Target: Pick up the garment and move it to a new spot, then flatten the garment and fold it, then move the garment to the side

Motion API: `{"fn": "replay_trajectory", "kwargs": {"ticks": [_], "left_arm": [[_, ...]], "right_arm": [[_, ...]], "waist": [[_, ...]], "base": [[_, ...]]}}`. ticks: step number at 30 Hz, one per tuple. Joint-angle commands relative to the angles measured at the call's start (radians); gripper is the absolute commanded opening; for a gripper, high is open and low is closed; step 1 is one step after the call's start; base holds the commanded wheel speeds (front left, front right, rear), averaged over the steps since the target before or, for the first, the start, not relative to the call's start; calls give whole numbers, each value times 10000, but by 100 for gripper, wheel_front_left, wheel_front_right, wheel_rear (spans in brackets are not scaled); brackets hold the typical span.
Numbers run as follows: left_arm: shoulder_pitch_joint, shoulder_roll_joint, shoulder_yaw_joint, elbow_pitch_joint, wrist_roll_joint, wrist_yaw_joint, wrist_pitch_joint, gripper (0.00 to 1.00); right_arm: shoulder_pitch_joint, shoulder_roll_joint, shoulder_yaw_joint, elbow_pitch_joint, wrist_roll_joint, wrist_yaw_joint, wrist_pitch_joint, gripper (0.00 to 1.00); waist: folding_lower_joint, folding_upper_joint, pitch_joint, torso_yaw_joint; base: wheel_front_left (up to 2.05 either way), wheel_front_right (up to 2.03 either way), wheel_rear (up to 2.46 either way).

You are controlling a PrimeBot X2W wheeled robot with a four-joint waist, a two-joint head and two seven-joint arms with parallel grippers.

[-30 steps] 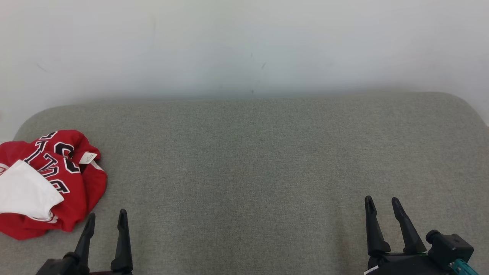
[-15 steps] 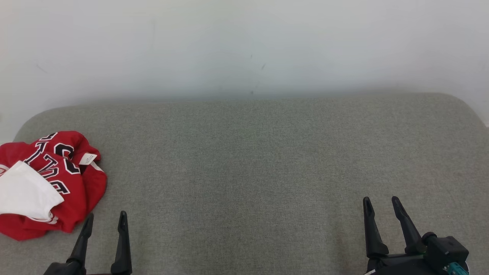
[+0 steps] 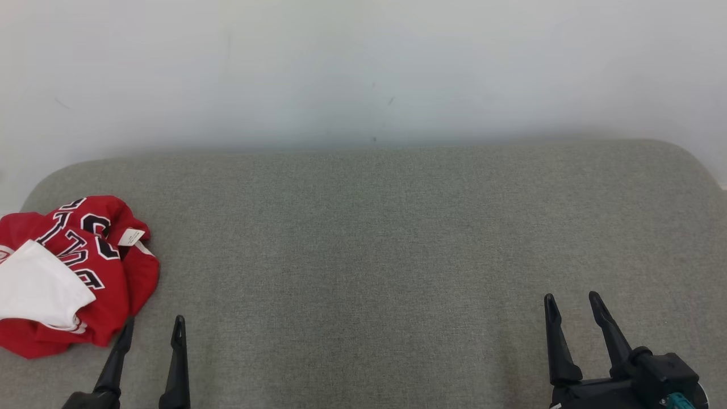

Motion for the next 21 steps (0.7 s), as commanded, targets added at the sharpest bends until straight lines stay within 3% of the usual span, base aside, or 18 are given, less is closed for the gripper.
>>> {"fn": "replay_trajectory", "kwargs": {"ticks": [1, 21], "left_arm": [[40, 86, 11, -163, 150, 11, 75, 100], [276, 132, 63, -563, -46, 228, 432, 100]], "right_arm": [[62, -28, -31, -115, -205, -20, 10, 100], [253, -28, -121, -465, -207, -21, 416, 100]], "waist": [[0, 0, -12, 11], [0, 0, -45, 122]], "base": [[0, 0, 0], [0, 0, 0]]}}
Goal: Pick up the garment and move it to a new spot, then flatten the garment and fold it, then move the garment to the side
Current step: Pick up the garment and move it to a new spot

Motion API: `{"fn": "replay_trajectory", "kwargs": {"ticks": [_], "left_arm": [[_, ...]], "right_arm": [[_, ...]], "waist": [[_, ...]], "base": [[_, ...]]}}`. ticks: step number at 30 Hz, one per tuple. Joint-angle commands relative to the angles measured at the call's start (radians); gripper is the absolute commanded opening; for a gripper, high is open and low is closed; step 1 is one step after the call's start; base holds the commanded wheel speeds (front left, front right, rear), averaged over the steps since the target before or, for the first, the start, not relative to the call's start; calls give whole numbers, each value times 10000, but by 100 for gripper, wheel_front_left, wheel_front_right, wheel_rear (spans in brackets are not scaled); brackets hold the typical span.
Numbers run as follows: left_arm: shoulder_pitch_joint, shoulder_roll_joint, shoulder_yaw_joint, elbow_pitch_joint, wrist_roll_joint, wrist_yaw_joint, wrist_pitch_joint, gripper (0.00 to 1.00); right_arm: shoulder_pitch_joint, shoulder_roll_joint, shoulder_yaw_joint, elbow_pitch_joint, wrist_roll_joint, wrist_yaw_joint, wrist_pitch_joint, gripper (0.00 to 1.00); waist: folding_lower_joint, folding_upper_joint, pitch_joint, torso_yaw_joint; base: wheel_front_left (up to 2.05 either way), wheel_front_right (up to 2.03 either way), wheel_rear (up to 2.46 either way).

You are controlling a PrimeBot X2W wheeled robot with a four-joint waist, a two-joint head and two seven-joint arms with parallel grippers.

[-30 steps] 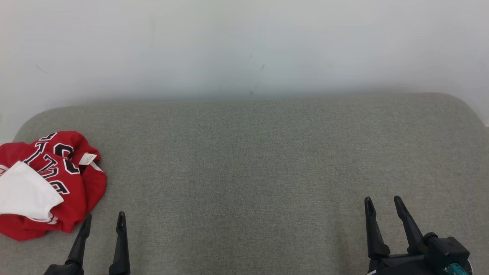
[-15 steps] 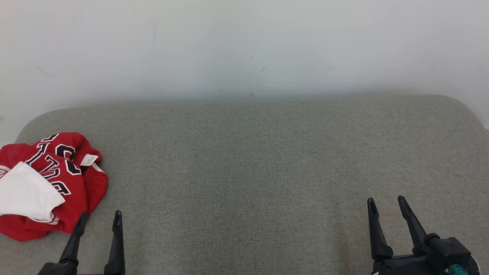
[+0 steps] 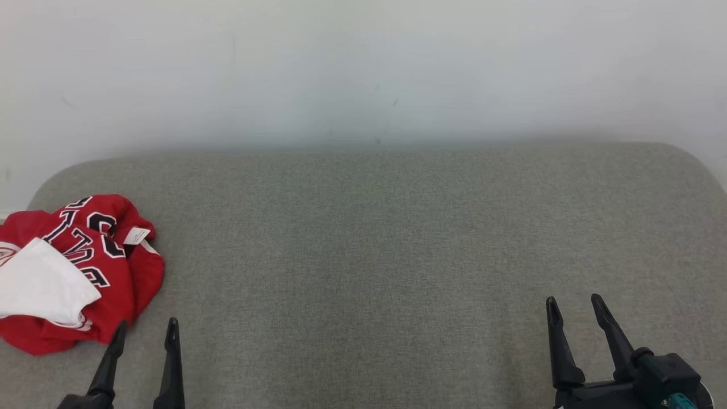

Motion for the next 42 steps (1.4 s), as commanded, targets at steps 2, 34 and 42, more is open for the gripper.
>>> {"fn": "replay_trajectory", "kwargs": {"ticks": [2, 34, 42], "left_arm": [[6, 42, -5, 49, -66, 36, -43, 100], [-144, 232, 76, 377, -360, 475, -40, 100], [-129, 218, 147, 443, -475, 598, -96, 100]], "right_arm": [[84, -25, 33, -25, 100, -21, -5, 100], [-39, -25, 327, 321, 213, -21, -32, 100], [-120, -26, 370, 367, 183, -21, 5, 100]], "waist": [[0, 0, 8, 119], [0, 0, 449, 4383], [0, 0, 517, 4755]], "base": [[0, 0, 0], [0, 0, 0], [0, 0, 0]]}}
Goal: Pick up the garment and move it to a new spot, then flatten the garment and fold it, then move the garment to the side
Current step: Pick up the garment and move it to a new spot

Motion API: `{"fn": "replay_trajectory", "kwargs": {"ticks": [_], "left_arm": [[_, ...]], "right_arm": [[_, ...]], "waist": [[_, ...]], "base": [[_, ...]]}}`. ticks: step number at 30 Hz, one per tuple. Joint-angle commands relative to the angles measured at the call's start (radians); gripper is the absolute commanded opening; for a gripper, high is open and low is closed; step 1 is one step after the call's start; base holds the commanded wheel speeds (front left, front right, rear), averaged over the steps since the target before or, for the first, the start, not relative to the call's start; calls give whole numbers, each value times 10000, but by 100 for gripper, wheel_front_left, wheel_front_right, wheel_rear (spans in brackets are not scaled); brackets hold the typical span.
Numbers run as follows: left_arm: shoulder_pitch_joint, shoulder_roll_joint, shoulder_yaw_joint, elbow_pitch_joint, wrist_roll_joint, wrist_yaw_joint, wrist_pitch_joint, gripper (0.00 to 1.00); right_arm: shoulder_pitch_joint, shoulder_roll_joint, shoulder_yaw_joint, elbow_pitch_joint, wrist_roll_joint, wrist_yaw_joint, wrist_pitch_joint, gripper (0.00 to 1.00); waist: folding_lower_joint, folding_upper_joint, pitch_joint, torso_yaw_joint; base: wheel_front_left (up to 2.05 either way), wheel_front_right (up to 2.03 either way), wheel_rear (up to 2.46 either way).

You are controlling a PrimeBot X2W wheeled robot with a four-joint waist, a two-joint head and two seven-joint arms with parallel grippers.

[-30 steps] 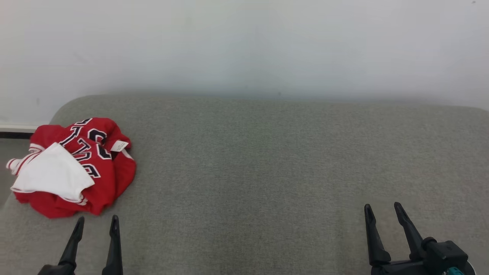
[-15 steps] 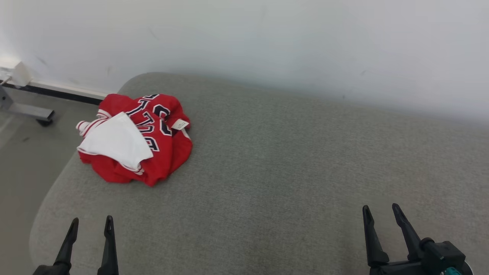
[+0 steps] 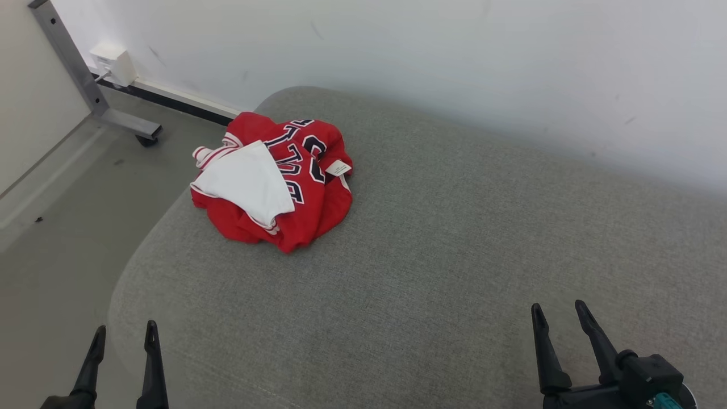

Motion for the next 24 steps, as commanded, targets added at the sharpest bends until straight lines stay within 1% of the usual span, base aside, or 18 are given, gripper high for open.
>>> {"fn": "replay_trajectory", "kwargs": {"ticks": [1, 9, 14, 19, 24], "left_arm": [[-11, 35, 36, 31, -36, 38, -67, 100], [-91, 45, 153, 167, -201, 161, -143, 100], [-640, 201, 136, 277, -369, -5, -37, 100], [-1970, 675, 231, 525, -539, -303, 88, 100], [-3573, 1250, 458, 901, -812, -503, 236, 100]], "right_arm": [[-86, -26, 4, 8, -24, -21, -5, 100], [-153, -26, 48, 17, -132, -21, 21, 100], [-334, -26, 9, -40, -237, -21, 116, 100], [-688, -26, -107, -158, -524, -21, 293, 100], [-1123, -28, -148, -319, -802, -21, 421, 100]], "waist": [[0, 0, 66, 141], [0, 0, 192, 81], [0, 0, 487, -234], [0, 0, 1086, -774], [0, 0, 1875, -1583]], "base": [[0, 0, 0], [0, 0, 0], [0, 0, 0], [0, 0, 0], [0, 0, 0]]}}
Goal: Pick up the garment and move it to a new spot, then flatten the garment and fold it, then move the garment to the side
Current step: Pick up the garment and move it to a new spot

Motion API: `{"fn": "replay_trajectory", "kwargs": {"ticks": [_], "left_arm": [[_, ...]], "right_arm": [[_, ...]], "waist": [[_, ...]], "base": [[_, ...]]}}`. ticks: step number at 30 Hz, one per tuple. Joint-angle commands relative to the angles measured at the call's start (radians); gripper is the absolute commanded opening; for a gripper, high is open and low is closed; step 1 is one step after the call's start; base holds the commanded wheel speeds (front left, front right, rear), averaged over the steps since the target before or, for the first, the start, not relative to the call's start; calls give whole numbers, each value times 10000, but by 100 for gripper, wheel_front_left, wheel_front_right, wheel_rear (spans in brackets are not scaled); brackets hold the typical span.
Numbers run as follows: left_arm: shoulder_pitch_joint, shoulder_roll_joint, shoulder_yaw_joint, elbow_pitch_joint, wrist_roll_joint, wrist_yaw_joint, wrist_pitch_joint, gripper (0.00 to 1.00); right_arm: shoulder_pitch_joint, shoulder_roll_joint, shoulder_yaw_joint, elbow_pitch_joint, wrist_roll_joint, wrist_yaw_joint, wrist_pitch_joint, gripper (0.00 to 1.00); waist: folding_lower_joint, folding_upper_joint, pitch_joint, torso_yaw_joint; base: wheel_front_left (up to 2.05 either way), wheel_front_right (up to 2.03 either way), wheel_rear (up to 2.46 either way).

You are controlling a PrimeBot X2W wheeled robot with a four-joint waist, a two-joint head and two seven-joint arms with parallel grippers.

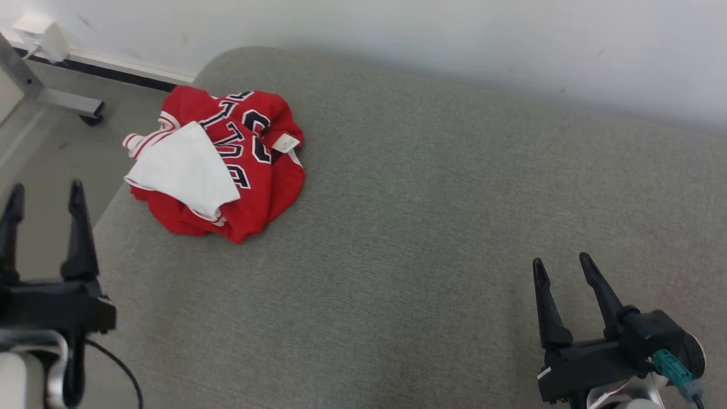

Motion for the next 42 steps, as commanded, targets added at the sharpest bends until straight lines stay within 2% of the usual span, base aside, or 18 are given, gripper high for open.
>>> {"fn": "replay_trajectory", "kwargs": {"ticks": [1, 6, 13, 19, 32, 40, 41, 42], "left_arm": [[-472, 146, 110, 77, -114, -14, 41, 100], [-1770, 784, 594, 353, -571, -128, 277, 100], [-3181, 1851, 687, 1188, -903, -323, 1077, 100], [-3523, 2367, 526, 1823, -988, -388, 1685, 100], [-4185, 3258, 159, 4373, -1507, -496, 3083, 100], [-4491, 3053, -359, 5743, -1880, -549, 4039, 100], [-4466, 3094, -468, 5826, -1811, -552, 4113, 27], [-4458, 3130, -514, 5904, -1816, -555, 4121, 0]], "right_arm": [[-212, -28, -28, -70, -139, -21, 5, 100], [-841, -30, -108, -355, -308, -21, 58, 100], [-1222, -22, -395, -595, -338, -21, -27, 100], [-1289, -22, -301, -533, -180, -21, -156, 100], [-1280, -21, -332, -675, -182, -21, -87, 100], [-1297, -22, -247, -690, -123, -21, -43, 100], [-1313, -24, -232, -686, -120, -21, -36, 100], [-1325, -22, -212, -692, -115, -21, -34, 100]], "waist": [[-1, -2, 884, -916], [-1, -2, 1864, -2009], [-1, -2, 2732, -3306], [-1, -2, 2949, -3894], [-1, -2, 2977, -4451], [-1, -2, 2925, -4500], [-1, -2, 2919, -4518], [-1, -2, 2918, -4533]], "base": [[0, 0, 0], [0, 0, 0], [0, 0, 0], [0, 0, 0], [0, 0, 0], [0, 0, 0], [0, 0, 0], [0, 0, 0]]}}
